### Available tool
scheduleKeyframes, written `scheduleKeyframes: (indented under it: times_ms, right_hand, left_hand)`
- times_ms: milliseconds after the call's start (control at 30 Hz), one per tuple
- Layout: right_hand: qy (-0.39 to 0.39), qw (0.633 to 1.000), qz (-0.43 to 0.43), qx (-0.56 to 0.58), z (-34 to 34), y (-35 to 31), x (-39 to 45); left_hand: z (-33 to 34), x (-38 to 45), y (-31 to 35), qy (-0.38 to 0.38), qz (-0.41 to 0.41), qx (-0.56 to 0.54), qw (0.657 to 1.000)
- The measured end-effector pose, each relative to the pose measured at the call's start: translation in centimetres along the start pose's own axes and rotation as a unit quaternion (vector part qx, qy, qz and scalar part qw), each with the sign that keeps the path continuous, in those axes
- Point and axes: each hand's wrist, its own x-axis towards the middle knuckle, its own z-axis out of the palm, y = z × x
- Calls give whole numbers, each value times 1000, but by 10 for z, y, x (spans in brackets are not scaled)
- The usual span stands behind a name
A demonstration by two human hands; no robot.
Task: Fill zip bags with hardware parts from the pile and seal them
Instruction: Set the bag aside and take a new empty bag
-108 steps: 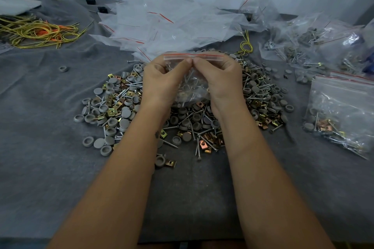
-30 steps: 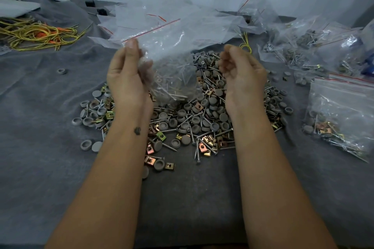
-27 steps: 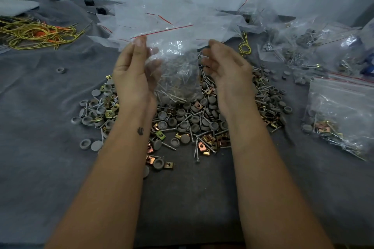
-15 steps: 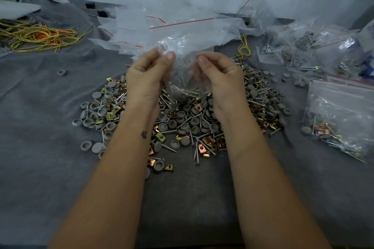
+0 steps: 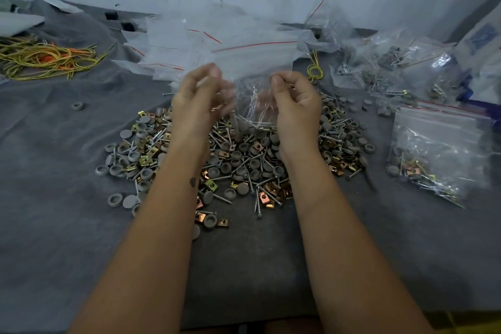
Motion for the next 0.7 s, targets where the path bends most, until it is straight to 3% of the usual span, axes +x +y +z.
scheduleKeyframes:
  times_ms: [100,233,500,700]
  right_hand:
    - [46,999,9,9,-2,-4,5]
    - [92,996,9,9,-12,-14,14]
    - [191,970,0,-150,-77,-20,15]
    - [324,900,1,-293,-153,-42,13]
  left_hand:
    - [7,-1,-2,-109,-13,168,980]
    - [21,5,4,-178,-55,228,956]
    - [77,-14,-8,-198,-91,245,945]
    - [149,-52,-47,-200,-93,225,949]
